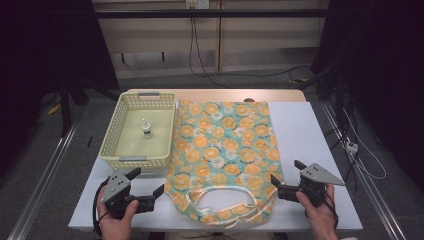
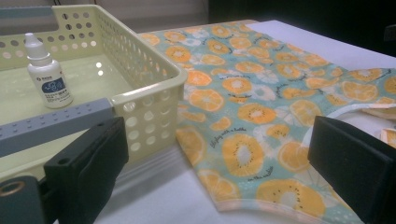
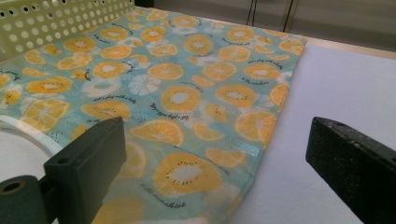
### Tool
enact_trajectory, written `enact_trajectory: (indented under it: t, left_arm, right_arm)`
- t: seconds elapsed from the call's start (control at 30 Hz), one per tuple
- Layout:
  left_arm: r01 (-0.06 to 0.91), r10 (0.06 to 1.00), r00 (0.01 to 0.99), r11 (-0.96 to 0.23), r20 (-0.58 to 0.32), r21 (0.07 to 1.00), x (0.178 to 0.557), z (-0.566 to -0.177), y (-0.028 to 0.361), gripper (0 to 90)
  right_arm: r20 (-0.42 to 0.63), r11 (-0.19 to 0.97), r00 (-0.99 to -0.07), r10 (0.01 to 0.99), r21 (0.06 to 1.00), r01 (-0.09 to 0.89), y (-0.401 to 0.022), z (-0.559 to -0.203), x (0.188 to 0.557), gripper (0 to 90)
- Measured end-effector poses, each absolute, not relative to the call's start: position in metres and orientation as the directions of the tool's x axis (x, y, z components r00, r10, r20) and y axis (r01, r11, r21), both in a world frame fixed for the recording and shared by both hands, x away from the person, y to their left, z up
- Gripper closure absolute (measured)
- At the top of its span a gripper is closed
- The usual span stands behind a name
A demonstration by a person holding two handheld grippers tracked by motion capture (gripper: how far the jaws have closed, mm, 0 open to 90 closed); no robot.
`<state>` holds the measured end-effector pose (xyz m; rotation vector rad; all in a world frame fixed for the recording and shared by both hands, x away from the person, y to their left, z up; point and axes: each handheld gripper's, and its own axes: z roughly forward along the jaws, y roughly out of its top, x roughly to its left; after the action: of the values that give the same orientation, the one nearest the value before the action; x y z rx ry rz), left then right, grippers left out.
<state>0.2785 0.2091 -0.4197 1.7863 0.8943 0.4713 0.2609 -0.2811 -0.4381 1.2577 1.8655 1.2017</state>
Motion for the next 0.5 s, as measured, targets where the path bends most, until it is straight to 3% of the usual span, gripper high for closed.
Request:
enact_trajectory:
  t: [0.5]
  left_arm:
    - [0.361,0.765,0.638,-0.198,-0.087,0.911,0.2809,-0.421,0.2086,4.8]
  right_arm:
    - [0.022,0.167,-0.423,0.906,0.899,0.404,-0.2791,-0.4359,0.261,4.4]
